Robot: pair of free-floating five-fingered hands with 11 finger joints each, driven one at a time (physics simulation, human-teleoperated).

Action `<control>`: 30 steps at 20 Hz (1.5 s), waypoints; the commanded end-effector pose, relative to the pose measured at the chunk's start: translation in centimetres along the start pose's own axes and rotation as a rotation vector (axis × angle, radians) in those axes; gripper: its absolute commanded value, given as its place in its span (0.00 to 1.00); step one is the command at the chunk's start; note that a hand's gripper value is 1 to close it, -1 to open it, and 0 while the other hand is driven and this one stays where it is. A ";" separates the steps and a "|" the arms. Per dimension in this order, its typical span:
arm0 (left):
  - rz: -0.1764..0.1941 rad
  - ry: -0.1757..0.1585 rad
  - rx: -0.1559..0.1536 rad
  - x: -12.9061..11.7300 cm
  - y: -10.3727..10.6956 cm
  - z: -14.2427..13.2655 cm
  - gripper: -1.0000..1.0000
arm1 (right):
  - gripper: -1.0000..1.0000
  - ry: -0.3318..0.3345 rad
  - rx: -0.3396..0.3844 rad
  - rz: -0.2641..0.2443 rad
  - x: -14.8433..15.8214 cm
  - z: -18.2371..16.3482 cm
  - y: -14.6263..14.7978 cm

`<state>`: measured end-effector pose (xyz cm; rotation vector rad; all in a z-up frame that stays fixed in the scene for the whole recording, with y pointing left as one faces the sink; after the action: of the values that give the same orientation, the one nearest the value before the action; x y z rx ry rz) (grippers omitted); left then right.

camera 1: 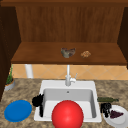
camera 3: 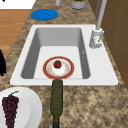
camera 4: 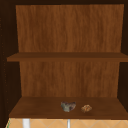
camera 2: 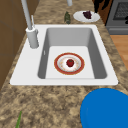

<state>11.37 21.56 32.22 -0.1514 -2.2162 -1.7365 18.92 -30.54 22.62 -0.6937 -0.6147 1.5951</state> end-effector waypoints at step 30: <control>0.074 -0.024 -0.058 14.4 16.9 -11.5 0.00 | 0.50 0.000 0.000 0.000 0.0 0.0 0.0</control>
<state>5.72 14.32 52.87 -0.2014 -2.1941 -1.7242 18.92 -30.54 22.62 -0.6937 -0.6147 1.5951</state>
